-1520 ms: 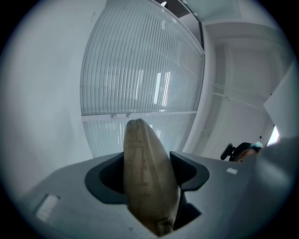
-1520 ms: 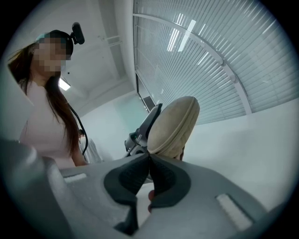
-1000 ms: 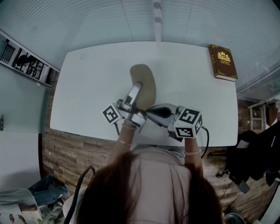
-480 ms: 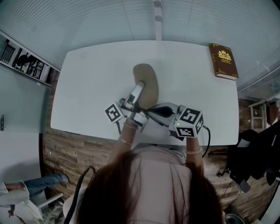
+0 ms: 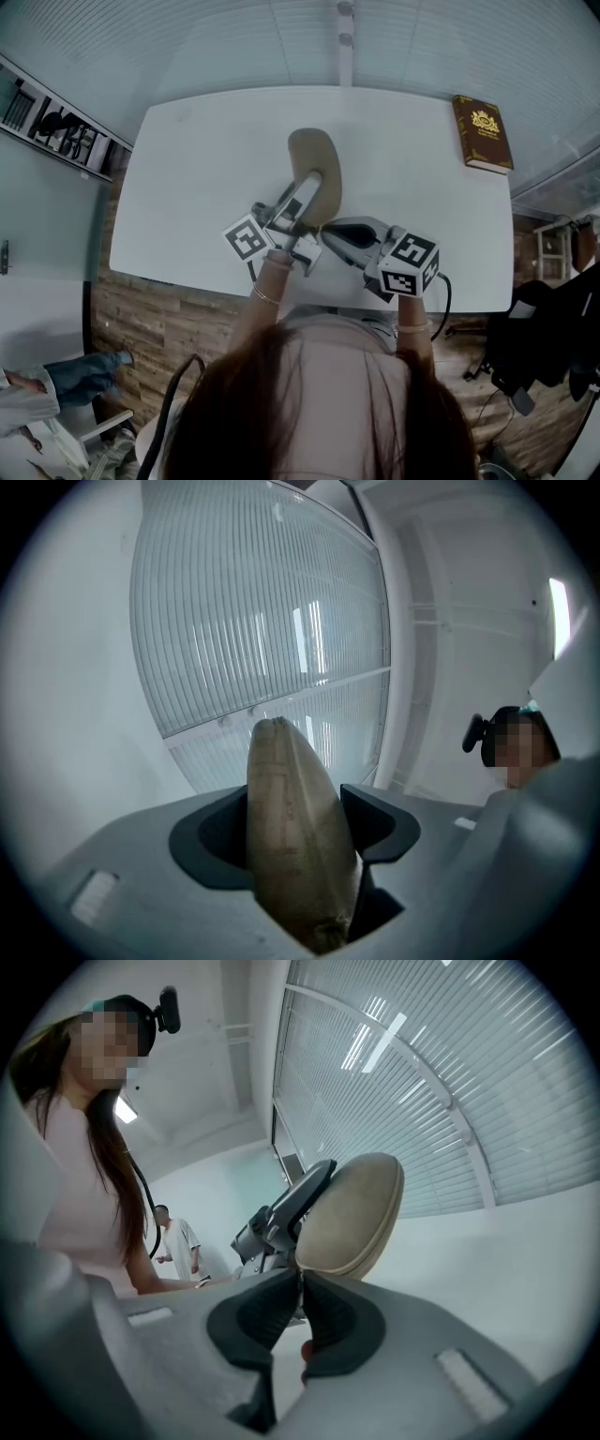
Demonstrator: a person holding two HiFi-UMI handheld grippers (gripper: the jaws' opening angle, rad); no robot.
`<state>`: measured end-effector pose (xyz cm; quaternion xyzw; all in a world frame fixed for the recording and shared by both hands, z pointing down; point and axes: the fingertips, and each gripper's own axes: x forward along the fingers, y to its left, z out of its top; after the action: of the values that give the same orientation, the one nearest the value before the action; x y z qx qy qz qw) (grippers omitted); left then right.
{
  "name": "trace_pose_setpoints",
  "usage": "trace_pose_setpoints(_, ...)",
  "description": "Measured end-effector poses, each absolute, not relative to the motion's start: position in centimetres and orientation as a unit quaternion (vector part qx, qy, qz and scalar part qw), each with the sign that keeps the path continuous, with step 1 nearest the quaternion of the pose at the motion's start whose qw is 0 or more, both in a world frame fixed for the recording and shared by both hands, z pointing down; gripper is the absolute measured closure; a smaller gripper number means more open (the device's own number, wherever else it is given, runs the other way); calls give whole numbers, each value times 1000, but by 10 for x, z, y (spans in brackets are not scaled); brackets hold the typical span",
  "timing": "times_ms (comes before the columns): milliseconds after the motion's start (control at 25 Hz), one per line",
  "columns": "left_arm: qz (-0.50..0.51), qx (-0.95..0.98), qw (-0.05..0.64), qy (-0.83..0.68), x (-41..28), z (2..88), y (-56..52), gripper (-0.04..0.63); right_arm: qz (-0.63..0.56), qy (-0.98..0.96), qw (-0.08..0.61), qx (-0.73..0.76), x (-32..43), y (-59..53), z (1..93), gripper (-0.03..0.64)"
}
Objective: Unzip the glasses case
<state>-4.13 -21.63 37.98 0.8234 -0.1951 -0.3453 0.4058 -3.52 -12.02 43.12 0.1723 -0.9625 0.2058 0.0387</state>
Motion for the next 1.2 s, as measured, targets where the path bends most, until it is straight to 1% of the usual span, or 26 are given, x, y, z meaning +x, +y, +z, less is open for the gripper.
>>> trace_pose_setpoints(240,-302,856,347,-236,-57,376,-213,305,189,-959,11,209,-29,-129,422,596)
trace_pose_setpoints(560,-244,884,279,-286,-79,373,-205,305,144,-956,15,255,-37,-138,423,597)
trace_pose_setpoints(800,-193,903,232,-305,-97,374,-191,305,106,-942,14,319,-38,-151,417,601)
trace_pose_setpoints(960,-186,909,216,-303,-112,376,-184,305,76,-937,10,341,-46,-153,413,611)
trace_pose_setpoints(1120,-170,913,207,-306,-123,380,-180,305,59,-924,21,376,-49,-154,415,614)
trace_pose_setpoints(1200,-159,916,199,-311,-127,382,-178,305,60,-916,11,397,-49,-155,415,614)
